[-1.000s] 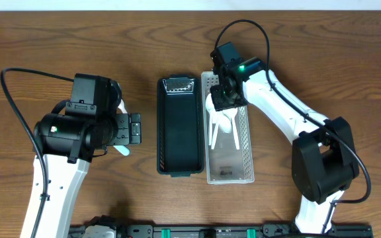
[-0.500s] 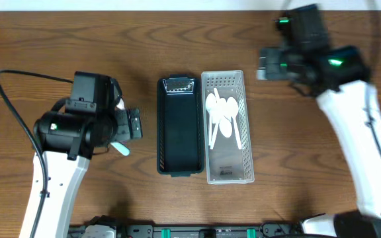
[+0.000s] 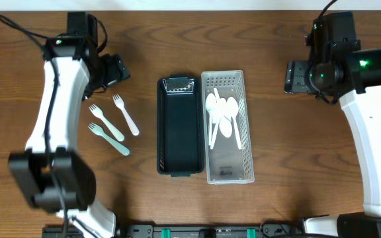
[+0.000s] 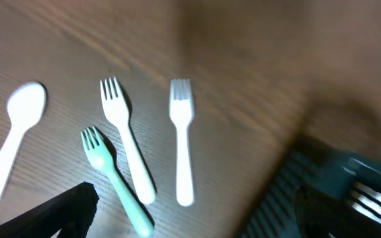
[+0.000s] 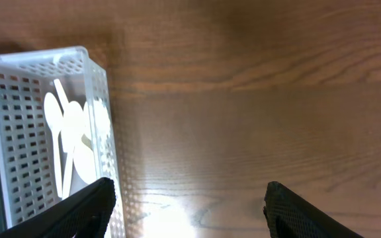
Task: Pack container
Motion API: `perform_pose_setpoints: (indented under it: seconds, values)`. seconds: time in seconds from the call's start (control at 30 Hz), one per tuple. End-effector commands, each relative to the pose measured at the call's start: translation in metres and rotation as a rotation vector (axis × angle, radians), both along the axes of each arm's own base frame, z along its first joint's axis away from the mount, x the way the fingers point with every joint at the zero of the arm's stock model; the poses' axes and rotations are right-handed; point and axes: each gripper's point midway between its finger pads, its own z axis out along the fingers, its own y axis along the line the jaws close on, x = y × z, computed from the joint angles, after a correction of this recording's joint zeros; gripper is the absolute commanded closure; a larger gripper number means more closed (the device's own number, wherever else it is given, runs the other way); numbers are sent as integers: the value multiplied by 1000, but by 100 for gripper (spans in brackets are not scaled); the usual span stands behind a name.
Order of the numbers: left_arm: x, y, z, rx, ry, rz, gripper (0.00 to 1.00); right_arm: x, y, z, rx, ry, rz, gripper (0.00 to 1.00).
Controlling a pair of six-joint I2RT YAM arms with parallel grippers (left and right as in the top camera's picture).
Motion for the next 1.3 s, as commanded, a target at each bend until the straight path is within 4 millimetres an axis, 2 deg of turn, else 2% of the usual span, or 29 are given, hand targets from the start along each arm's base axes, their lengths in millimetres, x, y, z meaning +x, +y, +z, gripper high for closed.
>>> perform_pose_setpoints:
  seconds: [0.0,0.07,0.2,0.43,0.6,0.87,1.13,1.27]
  values:
    - [3,1,-38,-31,96,19,4,-1,-4,-6,-17,20,2,24]
    - [5,1,-61,-31,146,-1,4,-1,-4,-6,-18,20,2,25]
    - [6,0,-92,-31,206,-38,4,-1,-5,-6,-18,20,1,24]
    - [10,0,-120,-37,242,-48,4,-1,-5,-6,-18,21,1,25]
    - [12,-4,-132,-59,250,-50,4,-2,-5,-6,-19,25,1,25]
    - [17,-4,-139,-62,240,-51,4,-3,-5,-7,-22,30,1,25]
    - [10,-5,-156,-65,288,-49,4,-3,-5,-7,-24,32,2,24]
    - [10,-5,-157,-66,290,-49,4,-4,-6,-7,-30,37,14,25]
